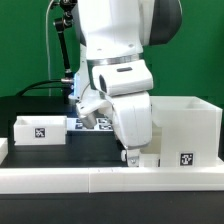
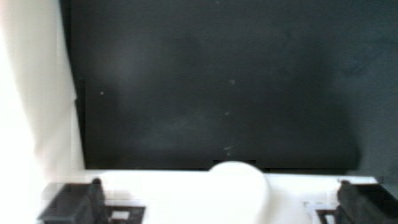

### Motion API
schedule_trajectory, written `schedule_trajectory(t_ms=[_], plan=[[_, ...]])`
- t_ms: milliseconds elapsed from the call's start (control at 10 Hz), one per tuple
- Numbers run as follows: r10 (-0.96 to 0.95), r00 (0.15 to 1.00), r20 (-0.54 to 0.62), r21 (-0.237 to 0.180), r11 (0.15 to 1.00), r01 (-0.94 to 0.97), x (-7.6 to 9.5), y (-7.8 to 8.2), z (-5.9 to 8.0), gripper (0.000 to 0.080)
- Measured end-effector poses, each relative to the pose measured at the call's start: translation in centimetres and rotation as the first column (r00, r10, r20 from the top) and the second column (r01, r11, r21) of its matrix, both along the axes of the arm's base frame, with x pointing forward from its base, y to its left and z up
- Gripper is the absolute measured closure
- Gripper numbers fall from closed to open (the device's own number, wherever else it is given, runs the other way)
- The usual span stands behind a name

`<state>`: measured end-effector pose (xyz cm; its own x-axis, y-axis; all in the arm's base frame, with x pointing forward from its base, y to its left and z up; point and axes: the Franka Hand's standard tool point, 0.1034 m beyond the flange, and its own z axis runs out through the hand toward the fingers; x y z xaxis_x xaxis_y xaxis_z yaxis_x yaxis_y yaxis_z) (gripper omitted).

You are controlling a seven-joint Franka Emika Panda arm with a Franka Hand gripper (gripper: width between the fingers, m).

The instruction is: Assemble drawer

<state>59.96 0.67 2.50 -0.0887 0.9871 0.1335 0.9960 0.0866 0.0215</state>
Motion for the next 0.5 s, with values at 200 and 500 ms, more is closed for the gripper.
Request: schedule_trajectory(t_ms=[200, 500], plan=[[-0.003, 1.000, -0.001, 0.000, 1.000, 0.003, 0.0, 0.0, 0.0, 0.0151], [-0.031, 1.000, -0.006, 0.004, 1.000, 0.031, -0.1, 0.9, -0.1, 0.0151]])
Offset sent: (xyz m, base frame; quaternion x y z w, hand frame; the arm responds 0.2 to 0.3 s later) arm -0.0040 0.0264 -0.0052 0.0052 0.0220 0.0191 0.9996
